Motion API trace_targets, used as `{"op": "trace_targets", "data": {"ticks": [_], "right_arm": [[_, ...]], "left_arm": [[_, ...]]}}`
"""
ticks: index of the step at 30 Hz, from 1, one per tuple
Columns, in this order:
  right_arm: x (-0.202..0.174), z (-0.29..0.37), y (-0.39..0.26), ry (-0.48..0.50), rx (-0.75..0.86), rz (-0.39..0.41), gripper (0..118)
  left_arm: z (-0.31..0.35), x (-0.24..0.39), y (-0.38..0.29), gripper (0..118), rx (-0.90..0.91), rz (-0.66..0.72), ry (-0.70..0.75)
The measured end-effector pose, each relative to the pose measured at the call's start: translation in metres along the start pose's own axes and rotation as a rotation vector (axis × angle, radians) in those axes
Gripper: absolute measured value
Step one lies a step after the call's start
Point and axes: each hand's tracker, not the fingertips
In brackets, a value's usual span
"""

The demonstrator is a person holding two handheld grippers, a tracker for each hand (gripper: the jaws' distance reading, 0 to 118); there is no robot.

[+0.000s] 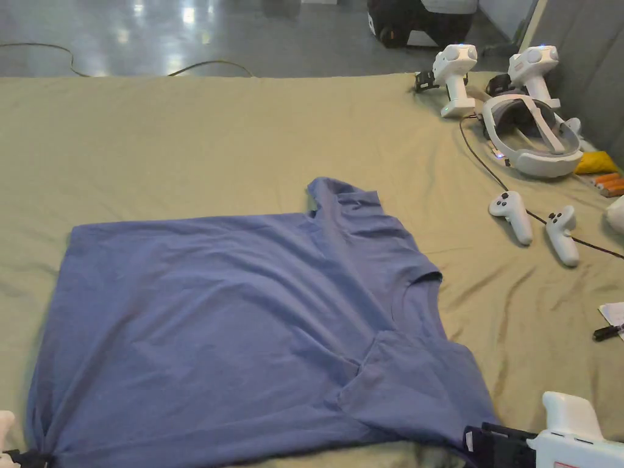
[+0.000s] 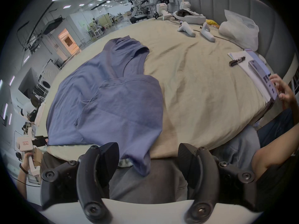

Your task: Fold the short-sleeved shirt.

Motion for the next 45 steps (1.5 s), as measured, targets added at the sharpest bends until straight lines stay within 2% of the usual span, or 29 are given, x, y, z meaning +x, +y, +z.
{"op": "trace_targets", "data": {"ticks": [2, 3, 6, 7, 10, 15, 21, 27, 30, 34, 35, 36, 37, 38, 39, 40, 43, 45], "right_arm": [[0.000, -0.006, -0.001, 0.022, -0.021, -0.007, 79], [0.000, -0.012, -0.002, 0.020, -0.035, 0.000, 73], [-0.002, -0.023, -0.001, 0.018, -0.034, 0.019, 12], [-0.003, -0.027, 0.000, 0.046, -0.038, 0.008, 12], [-0.006, -0.027, 0.002, 0.031, -0.040, 0.017, 10], [-0.014, 0.012, 0.012, 0.044, 0.107, 0.051, 9], [-0.035, 0.009, 0.085, 0.062, 0.200, 0.082, 9], [-0.067, -0.049, 0.173, 0.013, 0.203, 0.108, 9], [-0.078, -0.087, 0.206, -0.040, 0.156, 0.141, 9], [-0.089, -0.127, 0.229, -0.089, 0.072, 0.128, 9], [-0.089, -0.135, 0.230, -0.090, 0.052, 0.130, 13], [-0.089, -0.140, 0.230, -0.087, 0.052, 0.135, 27], [-0.088, -0.142, 0.228, -0.087, 0.055, 0.133, 66], [-0.086, -0.142, 0.227, -0.087, 0.052, 0.131, 87], [-0.082, -0.139, 0.225, -0.076, 0.043, 0.128, 90], [-0.079, -0.131, 0.220, -0.048, 0.072, 0.127, 88], [-0.077, -0.088, 0.208, 0.008, 0.181, 0.157, 88], [-0.083, -0.044, 0.193, 0.041, 0.273, 0.143, 88]], "left_arm": [[0.002, 0.002, -0.001, 11, 0.004, 0.000, 0.004], [0.002, 0.003, -0.001, 11, 0.004, -0.003, 0.007], [0.004, 0.005, -0.001, 11, 0.005, -0.006, 0.012], [0.004, 0.006, -0.001, 11, 0.005, -0.006, 0.013], [0.006, 0.005, -0.002, 11, 0.014, -0.008, 0.017], [0.034, -0.004, 0.002, 11, 0.081, 0.054, 0.024], [0.066, -0.021, 0.059, 11, 0.258, 0.114, -0.054], [0.025, -0.042, 0.149, 11, 0.255, 0.220, -0.085], [-0.013, -0.048, 0.192, 11, 0.204, 0.281, -0.086], [-0.053, -0.052, 0.219, 12, 0.137, 0.371, -0.074], [-0.060, -0.053, 0.220, 23, 0.138, 0.385, -0.068], [-0.062, -0.051, 0.215, 49, 0.168, 0.382, -0.071], [-0.060, -0.051, 0.212, 91, 0.227, 0.378, -0.060], [-0.058, -0.050, 0.210, 108, 0.244, 0.378, -0.050], [-0.049, -0.050, 0.205, 111, 0.247, 0.375, -0.059], [-0.037, -0.049, 0.197, 111, 0.298, 0.364, -0.084], [0.007, -0.041, 0.180, 111, 0.372, 0.249, -0.079], [0.039, -0.038, 0.164, 111, 0.412, 0.186, -0.097]]}}
